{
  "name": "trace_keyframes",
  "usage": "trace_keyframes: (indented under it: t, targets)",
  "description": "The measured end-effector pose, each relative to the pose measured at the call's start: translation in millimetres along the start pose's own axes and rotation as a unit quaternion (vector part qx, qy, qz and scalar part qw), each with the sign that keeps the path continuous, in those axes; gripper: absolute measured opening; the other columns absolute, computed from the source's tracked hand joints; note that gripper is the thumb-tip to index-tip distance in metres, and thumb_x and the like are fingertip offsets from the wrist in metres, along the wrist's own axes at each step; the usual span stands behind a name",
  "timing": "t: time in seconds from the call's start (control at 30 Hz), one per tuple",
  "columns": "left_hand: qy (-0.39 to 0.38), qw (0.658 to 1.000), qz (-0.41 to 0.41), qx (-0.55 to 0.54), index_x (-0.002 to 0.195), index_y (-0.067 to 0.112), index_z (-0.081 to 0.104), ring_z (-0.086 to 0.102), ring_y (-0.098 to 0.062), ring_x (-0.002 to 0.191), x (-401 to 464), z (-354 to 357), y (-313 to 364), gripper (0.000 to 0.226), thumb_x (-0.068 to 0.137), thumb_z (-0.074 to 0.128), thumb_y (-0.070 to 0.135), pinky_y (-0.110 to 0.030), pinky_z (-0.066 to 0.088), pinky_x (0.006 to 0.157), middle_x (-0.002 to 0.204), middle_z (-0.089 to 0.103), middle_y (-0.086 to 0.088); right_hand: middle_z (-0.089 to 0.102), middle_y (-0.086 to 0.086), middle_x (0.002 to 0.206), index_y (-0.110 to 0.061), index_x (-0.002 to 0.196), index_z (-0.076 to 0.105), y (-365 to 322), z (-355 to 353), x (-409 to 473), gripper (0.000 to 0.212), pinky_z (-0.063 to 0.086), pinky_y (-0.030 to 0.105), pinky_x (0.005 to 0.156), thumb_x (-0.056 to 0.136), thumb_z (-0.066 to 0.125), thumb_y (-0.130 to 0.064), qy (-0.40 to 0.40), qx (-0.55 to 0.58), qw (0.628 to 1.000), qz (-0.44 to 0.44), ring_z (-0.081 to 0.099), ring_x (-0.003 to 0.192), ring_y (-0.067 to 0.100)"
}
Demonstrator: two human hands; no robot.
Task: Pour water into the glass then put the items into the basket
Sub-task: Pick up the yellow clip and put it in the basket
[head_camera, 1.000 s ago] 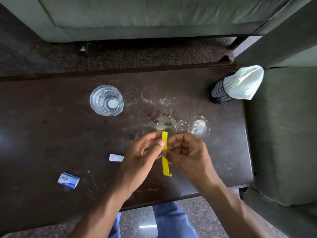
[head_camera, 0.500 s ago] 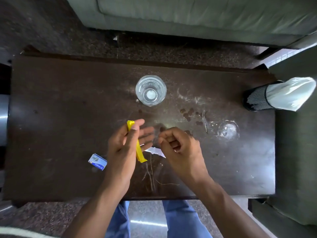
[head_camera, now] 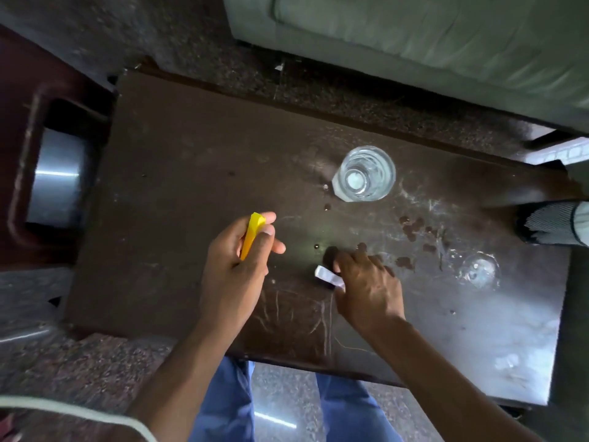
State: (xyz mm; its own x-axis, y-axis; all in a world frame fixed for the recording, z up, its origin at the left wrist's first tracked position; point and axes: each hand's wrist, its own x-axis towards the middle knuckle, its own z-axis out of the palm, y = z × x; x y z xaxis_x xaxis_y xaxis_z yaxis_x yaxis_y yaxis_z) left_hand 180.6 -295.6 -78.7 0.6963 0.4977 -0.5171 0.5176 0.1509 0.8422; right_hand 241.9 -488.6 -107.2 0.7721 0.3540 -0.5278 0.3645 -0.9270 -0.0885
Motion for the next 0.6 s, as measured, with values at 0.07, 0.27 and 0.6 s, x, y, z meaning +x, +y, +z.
trace_keyframes:
  t: [0.07,0.27,0.6]
  targets:
    - [0.004,1.0,-0.004,0.005,0.118,0.036,0.078,0.051,-0.009,0.055,1,-10,-4,0.027,0.099,0.06,0.043,-0.025,0.046,0.055,0.084,0.081,0.006,0.073,-0.001,0.099,-0.03,0.101,0.067,-8,-4,2,0.023,0.052,0.035,0.066,0.085,0.08,-0.019,0.01,-0.013,1.0,0.007,0.074,0.087,0.031]
    - [0.028,1.0,-0.004,-0.014,0.12,0.034,0.079,0.059,0.002,0.057,2,-36,-5,0.028,0.099,0.06,0.04,-0.027,0.048,0.062,0.082,0.08,0.007,0.076,0.0,0.077,-0.028,0.086,0.073,-31,-23,12,0.025,0.05,0.032,0.061,0.076,0.075,-0.005,0.03,0.022,0.999,0.024,0.075,0.072,0.033]
    - [0.072,0.997,-0.005,-0.014,0.118,0.037,0.077,0.062,0.005,0.063,14,-102,3,0.028,0.099,0.058,0.041,-0.035,0.048,0.076,0.083,0.08,0.01,0.077,0.0,0.107,-0.03,0.103,0.071,-75,-45,42,0.017,0.055,0.032,0.077,0.089,0.077,-0.022,-0.102,-0.063,0.992,0.035,0.075,0.102,0.029]
